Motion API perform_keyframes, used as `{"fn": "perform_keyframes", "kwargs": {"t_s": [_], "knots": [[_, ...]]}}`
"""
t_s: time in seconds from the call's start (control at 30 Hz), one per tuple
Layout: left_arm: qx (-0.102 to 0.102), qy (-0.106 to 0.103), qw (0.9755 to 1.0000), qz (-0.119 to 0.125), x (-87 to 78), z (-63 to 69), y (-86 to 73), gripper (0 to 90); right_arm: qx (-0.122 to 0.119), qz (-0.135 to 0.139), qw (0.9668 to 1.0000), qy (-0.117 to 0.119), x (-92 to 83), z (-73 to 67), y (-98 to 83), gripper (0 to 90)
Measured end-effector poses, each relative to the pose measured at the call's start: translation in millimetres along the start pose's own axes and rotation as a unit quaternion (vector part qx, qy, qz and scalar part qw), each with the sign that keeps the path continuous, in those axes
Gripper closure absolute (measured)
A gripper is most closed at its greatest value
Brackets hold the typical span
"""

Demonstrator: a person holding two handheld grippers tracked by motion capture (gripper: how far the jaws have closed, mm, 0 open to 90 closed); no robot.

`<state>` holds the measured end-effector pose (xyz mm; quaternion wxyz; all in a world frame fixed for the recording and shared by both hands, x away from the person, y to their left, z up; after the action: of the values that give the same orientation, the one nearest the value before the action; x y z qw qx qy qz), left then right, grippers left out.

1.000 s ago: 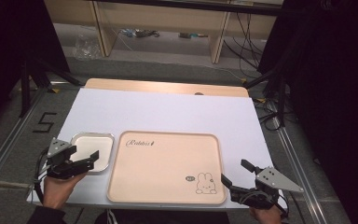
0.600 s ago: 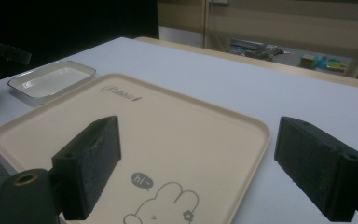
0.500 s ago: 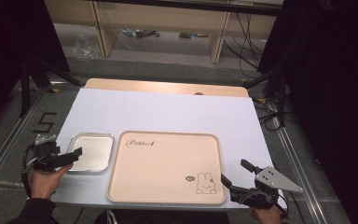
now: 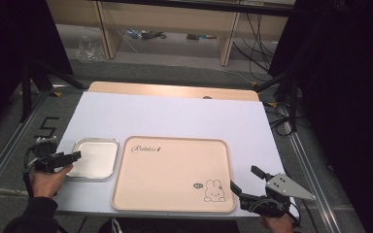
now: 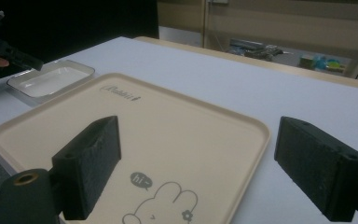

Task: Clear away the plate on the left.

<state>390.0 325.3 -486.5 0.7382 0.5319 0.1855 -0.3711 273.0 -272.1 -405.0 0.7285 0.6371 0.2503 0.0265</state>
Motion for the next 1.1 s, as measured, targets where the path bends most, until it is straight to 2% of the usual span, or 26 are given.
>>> {"fn": "perform_keyframes", "kwargs": {"t_s": [0.1,0.13,0.3,0.33,0.43,0.47,0.5,0.57,0.63,0.73,0.8,0.83,1.0,1.1], "knots": [[0.001,-0.001,0.9999,-0.015,2.2,-4.3,0.7,46.8,0.010,0.002,0.9999,0.008,0.8,-1.6,-0.3,15.2],[-0.006,0.000,0.9998,-0.021,2.2,-5.1,1.2,49.0,0.009,0.002,0.9999,0.008,0.8,-1.6,-0.4,15.2],[-0.010,0.002,0.9996,-0.027,4.1,-8.7,1.5,61.9,0.008,-0.003,0.9999,0.007,0.1,-1.3,-0.2,15.2],[-0.005,-0.001,0.9997,-0.025,6.5,-10.0,1.0,63.7,-0.001,0.003,1.0000,0.002,0.5,0.0,0.0,15.2],[-0.010,-0.003,0.9995,-0.029,6.6,-9.2,1.6,69.6,-0.001,0.004,1.0000,0.002,0.6,-0.2,-0.1,15.2],[0.001,-0.005,0.9996,-0.029,7.9,-9.3,1.6,72.9,0.000,0.004,1.0000,0.002,0.6,-0.3,-0.1,15.2],[-0.004,-0.005,0.9996,-0.029,8.2,-8.0,2.3,74.7,0.011,0.002,0.9999,0.009,0.9,-1.9,-0.5,15.2],[0.003,-0.005,0.9992,-0.040,7.4,-8.5,3.4,78.2,0.008,-0.002,0.9999,0.008,0.3,-1.5,-0.3,15.2],[0.002,-0.005,0.9993,-0.036,7.8,-8.4,3.7,80.7,0.010,0.002,0.9999,0.008,0.8,-1.8,-0.4,15.2],[-0.014,-0.008,0.9994,-0.031,7.7,-10.9,4.5,84.4,0.009,0.001,0.9999,0.007,0.6,-1.6,-0.3,15.2],[-0.007,-0.011,0.9994,-0.033,7.6,-12.5,5.0,84.7,0.009,0.001,0.9999,0.007,0.6,-2.0,-0.3,15.2],[-0.009,-0.013,0.9994,-0.031,8.0,-12.5,5.1,84.9,0.000,0.006,1.0000,0.000,0.6,-0.7,-0.1,15.2],[-0.005,-0.017,0.9994,-0.029,6.8,-13.1,5.9,85.9,-0.002,0.003,1.0000,-0.001,0.2,-0.3,0.0,15.2],[-0.009,-0.032,0.9994,-0.005,2.2,-11.9,8.1,87.6,0.009,0.000,0.9999,0.007,0.6,-1.9,-0.3,15.2]]}}
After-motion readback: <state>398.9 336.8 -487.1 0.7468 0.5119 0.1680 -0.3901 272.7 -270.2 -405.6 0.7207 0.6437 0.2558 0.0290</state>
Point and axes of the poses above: each handheld gripper's, and its own axes: x roughly forward along the jaws, y roughly out of its top, z roughly to its right, the point moved 1 cm from there along x, roughly forward along the jaws, and after that the axes turned 12 degrees about -y, right-handed, at the moved point
